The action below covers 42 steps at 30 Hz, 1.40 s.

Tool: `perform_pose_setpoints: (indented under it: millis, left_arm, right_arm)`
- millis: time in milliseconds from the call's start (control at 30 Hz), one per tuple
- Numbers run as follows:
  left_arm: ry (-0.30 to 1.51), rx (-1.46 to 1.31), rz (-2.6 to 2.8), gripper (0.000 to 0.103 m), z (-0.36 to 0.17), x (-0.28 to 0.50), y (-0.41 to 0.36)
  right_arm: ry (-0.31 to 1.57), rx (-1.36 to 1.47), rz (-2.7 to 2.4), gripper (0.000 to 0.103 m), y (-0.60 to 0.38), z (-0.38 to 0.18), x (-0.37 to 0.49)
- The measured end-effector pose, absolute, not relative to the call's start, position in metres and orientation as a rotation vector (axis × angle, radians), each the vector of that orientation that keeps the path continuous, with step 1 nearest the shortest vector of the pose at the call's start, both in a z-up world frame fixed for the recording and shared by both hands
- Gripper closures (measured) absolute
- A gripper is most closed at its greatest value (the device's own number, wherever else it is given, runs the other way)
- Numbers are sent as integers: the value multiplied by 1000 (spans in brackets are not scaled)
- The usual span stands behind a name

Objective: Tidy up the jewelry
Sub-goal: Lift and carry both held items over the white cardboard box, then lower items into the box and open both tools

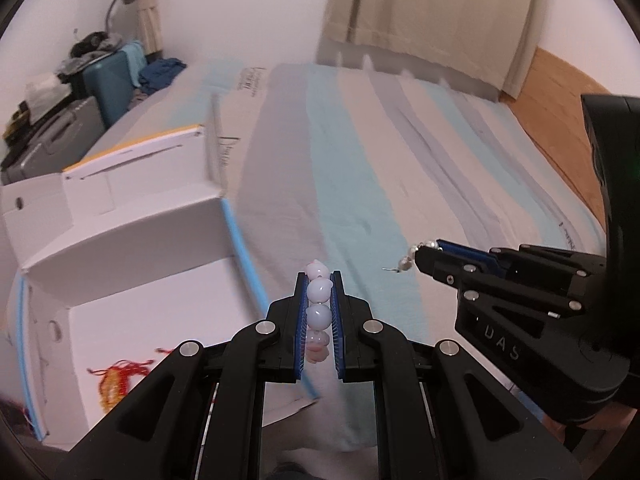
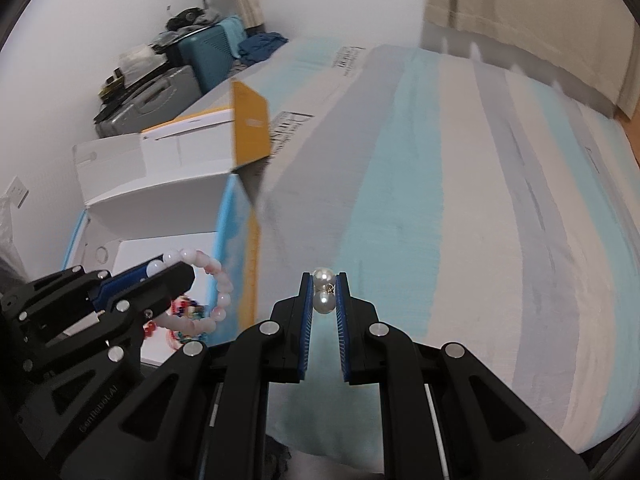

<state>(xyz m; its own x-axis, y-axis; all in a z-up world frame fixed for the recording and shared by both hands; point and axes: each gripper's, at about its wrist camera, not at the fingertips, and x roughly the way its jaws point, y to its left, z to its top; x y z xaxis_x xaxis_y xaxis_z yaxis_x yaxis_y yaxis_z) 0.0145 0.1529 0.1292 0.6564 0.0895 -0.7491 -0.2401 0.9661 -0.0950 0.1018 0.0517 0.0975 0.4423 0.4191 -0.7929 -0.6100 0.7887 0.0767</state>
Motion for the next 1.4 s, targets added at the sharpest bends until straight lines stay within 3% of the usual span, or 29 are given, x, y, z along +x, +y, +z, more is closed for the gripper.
perform_pose_setpoints:
  millis: [433,800,1267,1400]
  left_arm:
    - [882,-224,361,93,123,-55,246]
    - [977,-302,478,93,66,-99,319]
    - [1026,-358,518,93,30,-103,355]
    - [1016,-360,527,88,28,-104,356]
  right_arm:
    - [904,-296,773,93,146,105,45]
    - [1009,-378,826,93,212,44,23]
    - [1088,-432,792,92,237,-4,28]
    - [1092,-439,773,89,238,-9,30]
